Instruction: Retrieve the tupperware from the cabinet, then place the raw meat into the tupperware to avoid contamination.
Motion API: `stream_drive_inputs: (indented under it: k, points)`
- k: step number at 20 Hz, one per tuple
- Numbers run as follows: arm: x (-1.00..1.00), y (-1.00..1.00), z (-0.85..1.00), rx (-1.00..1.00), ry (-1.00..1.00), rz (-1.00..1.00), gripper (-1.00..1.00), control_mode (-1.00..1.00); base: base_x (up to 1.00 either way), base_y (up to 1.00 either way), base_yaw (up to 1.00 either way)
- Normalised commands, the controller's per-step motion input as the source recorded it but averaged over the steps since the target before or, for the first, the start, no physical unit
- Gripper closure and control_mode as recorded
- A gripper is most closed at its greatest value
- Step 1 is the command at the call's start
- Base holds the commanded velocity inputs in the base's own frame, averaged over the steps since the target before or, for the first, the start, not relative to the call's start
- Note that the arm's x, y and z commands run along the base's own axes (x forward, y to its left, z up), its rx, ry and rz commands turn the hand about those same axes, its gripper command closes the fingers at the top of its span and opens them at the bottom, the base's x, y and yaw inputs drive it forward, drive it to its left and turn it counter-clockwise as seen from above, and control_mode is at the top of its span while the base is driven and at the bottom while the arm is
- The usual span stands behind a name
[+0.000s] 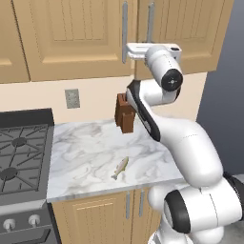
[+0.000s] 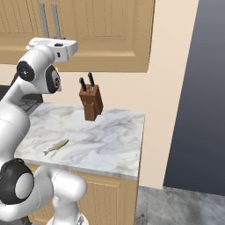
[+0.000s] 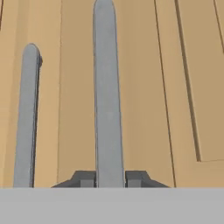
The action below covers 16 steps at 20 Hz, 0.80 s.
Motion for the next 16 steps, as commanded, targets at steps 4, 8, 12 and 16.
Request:
stream_drive_inputs:
  k: [4,8,12,16]
  points:
    - [-0.56,-0.25,0.2,0.06,0.06,0.0,1.0,-1.0,0.0,0.0,0.0]
    - [-0.62,-0.4,0.17,0.09,0.06,0.0,1.0,-1.0,0.0,0.0,0.0]
    - [-0.67,-0.47,0.15,0.1,0.05,0.0,1.0,-1.0,0.0,0.0,0.0]
    - [-0.69,-0.51,0.12,0.1,0.04,0.0,1.0,-1.0,0.0,0.0,0.0]
